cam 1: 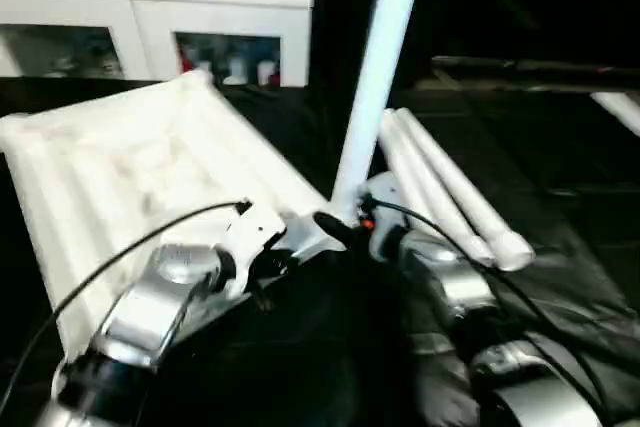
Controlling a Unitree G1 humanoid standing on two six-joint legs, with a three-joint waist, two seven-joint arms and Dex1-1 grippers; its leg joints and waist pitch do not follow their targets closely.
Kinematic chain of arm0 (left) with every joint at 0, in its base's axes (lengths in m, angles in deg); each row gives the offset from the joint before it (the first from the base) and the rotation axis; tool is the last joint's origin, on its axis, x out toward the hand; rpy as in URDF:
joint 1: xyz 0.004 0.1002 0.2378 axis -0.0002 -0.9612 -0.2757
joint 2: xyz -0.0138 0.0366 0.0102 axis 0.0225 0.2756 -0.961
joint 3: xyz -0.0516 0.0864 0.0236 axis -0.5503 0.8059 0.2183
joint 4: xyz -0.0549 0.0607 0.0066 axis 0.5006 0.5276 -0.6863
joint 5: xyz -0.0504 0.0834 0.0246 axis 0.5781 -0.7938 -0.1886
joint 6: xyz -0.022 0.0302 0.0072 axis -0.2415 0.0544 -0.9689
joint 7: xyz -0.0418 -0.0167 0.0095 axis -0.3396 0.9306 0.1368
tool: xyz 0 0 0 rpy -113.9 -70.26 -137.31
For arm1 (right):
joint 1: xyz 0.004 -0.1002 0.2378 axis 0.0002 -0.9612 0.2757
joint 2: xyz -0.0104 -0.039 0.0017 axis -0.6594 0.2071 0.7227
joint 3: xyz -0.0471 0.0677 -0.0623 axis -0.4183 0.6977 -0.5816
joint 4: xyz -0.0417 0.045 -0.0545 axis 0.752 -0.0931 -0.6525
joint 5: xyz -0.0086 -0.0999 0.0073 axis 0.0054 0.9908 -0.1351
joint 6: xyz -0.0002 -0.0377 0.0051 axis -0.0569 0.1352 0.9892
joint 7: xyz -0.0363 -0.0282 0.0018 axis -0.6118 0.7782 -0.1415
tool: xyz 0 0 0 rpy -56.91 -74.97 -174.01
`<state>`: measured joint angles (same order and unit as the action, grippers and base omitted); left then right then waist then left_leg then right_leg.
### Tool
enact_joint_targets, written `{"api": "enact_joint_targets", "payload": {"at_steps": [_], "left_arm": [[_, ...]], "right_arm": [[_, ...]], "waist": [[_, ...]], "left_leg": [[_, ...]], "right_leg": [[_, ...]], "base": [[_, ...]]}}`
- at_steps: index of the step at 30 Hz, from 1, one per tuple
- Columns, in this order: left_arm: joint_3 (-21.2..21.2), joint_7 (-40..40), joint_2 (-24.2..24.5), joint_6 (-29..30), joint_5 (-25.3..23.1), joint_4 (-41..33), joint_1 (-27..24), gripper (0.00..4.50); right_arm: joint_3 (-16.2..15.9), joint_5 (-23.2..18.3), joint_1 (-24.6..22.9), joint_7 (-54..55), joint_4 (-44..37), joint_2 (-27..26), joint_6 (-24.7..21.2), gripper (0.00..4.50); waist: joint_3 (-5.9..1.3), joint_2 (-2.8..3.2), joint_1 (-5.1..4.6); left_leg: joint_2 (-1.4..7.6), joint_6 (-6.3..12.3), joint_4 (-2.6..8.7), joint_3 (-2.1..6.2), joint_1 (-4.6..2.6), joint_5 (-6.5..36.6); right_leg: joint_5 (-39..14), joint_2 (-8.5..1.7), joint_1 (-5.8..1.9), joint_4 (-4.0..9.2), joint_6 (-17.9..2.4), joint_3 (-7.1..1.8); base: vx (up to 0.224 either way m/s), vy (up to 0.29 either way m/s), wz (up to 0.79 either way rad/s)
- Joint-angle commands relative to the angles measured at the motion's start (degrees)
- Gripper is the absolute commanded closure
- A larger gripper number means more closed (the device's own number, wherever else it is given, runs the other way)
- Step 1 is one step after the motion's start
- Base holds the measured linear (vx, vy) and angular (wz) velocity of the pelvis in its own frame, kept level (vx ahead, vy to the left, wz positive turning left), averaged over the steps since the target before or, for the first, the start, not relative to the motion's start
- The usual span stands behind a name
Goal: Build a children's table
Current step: Rotate leg to tighten
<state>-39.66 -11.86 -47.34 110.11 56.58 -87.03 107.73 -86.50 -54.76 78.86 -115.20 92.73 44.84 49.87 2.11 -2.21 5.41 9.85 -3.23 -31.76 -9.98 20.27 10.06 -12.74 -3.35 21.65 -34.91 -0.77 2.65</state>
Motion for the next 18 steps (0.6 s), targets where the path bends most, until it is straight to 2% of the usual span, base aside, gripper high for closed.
{"api": "enact_joint_targets", "payload": {"at_steps": [1, 3, 4, 5, 6, 7, 11, 12, 15, 18], "left_arm": [[1.4, 1.5, 0.7, -2.0, -0.4, 1.6, 1.7, 4.50], [1.8, 2.5, 1.1, -2.8, -0.5, 2.3, 2.0, 4.50], [1.9, 2.8, 1.2, -3.2, -0.5, 2.6, 2.2, 4.50], [2.6, 4.6, 1.9, -4.7, -0.5, 3.5, 2.5, 4.50], [2.8, 5.0, 2.1, -5.0, -0.5, 3.7, 2.6, 4.50], [3.3, 5.9, 2.6, -6.1, -0.5, 4.5, 2.9, 4.50], [4.3, 8.7, 3.8, -9.2, -0.5, 7.2, 3.9, 4.50], [4.4, 9.0, 3.9, -9.6, -0.5, 7.5, 4.1, 4.50], [4.7, 10.5, 4.5, -11.1, -0.7, 8.8, 4.5, 4.50], [4.9, 11.9, 5.1, -12.3, -0.6, 9.5, 4.7, 4.50]], "right_arm": [[-1.1, 0.0, -3.5, -3.3, 0.1, 1.4, -3.5, 0.56], [-1.2, -0.3, -4.1, -4.4, -1.2, 2.2, -3.6, 0.45], [-1.2, -0.5, -4.5, -5.0, -1.9, 2.6, -3.6, 0.33], [-1.0, -1.3, -5.4, -6.6, -4.2, 3.7, -4.0, 0.23], [-1.0, -1.4, -5.6, -7.0, -4.7, 4.0, -4.1, 0.23], [-0.9, -1.8, -6.2, -8.0, -6.5, 4.9, -4.6, 0.13], [-1.0, -3.3, -8.3, -12.3, -13.1, 8.1, -6.5, 0.06], [-1.0, -3.5, -8.5, -12.8, -13.8, 8.4, -6.7, 0.06], [-1.0, -4.4, -9.1, -14.5, -16.8, 10.1, -7.8, 0.06], [-1.0, -4.7, -9.4, -15.7, -18.7, 11.5, -8.9, 0.06]], "waist": [[-2.17, 1.26, 0.02], [-2.22, 1.14, 0.10], [-2.32, 1.44, 0.13], [-2.37, 1.41, 0.21], [-2.40, 1.36, 0.21], [-2.41, 1.71, 0.24], [-2.43, 1.42, 0.36], [-2.36, 1.65, 0.36], [-2.28, 1.61, 0.44], [-2.40, 1.80, 0.45]], "left_leg": [[3.54, -0.48, 4.19, 1.32, -0.41, 16.5], [3.51, 0.01, 4.03, 1.22, -0.37, 14.5], [3.45, 0.14, 3.89, 1.13, -0.38, 13.2], [3.46, 0.52, 3.74, 1.12, -0.27, 12.6], [3.50, 0.63, 3.72, 1.12, -0.24, 12.4], [3.40, 0.81, 3.63, 1.12, -0.19, 11.8], [3.40, 2.01, 3.30, 1.07, 0.07, 9.7], [3.30, 2.19, 3.28, 1.05, 0.08, 9.7], [3.47, 2.11, 3.29, 1.06, -0.07, 10.4], [3.50, 1.95, 3.19, 1.06, -0.16, 10.0]], "right_leg": [[-9.9, -4.82, -1.34, 4.83, -9.7, -3.22], [-6.7, -4.62, -1.48, 4.52, -10.3, -3.11], [-4.4, -4.52, -1.59, 4.41, -11.1, -3.01], [-2.7, -4.64, -1.77, 4.28, -11.6, -2.99], [-2.3, -4.62, -1.84, 4.13, -11.8, -2.93], [-1.8, -4.62, -1.94, 4.02, -12.2, -2.88], [-0.5, -4.76, -2.23, 3.81, -12.3, -2.82], [-0.8, -4.68, -2.19, 3.92, -12.3, -2.78], [-2.5, -4.77, -2.17, 4.03, -12.1, -2.79], [-1.8, -4.75, -2.10, 3.88, -12.6, -2.75]], "base": [[0.000, 0.000, 0.00], [0.000, 0.000, 0.00], [0.000, 0.000, 0.00], [0.000, 0.000, 0.00], [0.000, 0.000, 0.00], [0.000, 0.000, 0.00], [0.000, 0.000, 0.00], [0.000, 0.000, 0.00], [0.000, 0.000, 0.00], [0.000, 0.000, 0.00]]}}
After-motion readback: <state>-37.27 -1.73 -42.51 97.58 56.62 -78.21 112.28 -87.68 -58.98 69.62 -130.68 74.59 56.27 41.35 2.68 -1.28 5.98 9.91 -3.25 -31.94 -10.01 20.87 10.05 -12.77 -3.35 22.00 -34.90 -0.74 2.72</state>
